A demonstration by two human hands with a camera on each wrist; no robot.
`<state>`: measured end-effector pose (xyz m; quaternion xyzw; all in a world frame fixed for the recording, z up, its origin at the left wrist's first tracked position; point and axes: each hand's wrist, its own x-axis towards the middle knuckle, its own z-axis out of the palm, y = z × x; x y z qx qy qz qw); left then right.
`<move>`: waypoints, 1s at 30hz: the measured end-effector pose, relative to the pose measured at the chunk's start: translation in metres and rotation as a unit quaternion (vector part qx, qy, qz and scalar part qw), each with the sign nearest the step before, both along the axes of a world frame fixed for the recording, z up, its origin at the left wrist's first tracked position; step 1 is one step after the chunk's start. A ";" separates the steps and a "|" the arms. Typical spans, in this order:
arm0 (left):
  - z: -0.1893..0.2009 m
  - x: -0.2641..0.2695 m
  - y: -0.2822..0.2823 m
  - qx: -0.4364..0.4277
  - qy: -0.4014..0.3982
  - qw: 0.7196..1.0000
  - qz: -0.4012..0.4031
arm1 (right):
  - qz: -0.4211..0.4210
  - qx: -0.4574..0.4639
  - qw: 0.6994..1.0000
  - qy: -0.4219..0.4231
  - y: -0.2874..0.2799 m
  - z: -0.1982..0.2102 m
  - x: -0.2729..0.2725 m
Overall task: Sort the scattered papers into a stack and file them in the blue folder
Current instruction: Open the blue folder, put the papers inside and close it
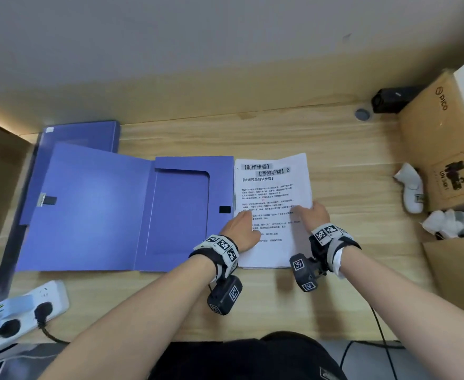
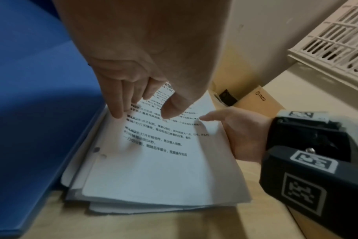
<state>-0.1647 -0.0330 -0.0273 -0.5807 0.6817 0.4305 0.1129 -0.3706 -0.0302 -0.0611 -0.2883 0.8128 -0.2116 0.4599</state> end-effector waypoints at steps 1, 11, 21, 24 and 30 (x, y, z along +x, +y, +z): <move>0.001 0.000 -0.001 0.006 0.001 1.000 0.008 | 0.002 -0.007 1.000 -0.006 -0.001 0.000 -0.001; 0.031 0.020 -0.010 -0.013 0.154 0.957 0.246 | 0.013 -0.134 0.990 0.032 -0.012 0.038 -0.011; 0.042 0.077 -0.044 0.059 0.298 0.846 0.438 | 0.021 -0.185 0.976 -0.111 -0.045 0.103 0.056; 0.039 0.104 -0.033 0.002 0.317 0.825 0.468 | 0.005 -0.183 0.972 -0.150 -0.042 0.097 0.098; 0.032 0.192 -0.005 -0.029 0.287 0.818 0.498 | 0.042 -0.153 0.973 -0.167 -0.032 0.067 0.180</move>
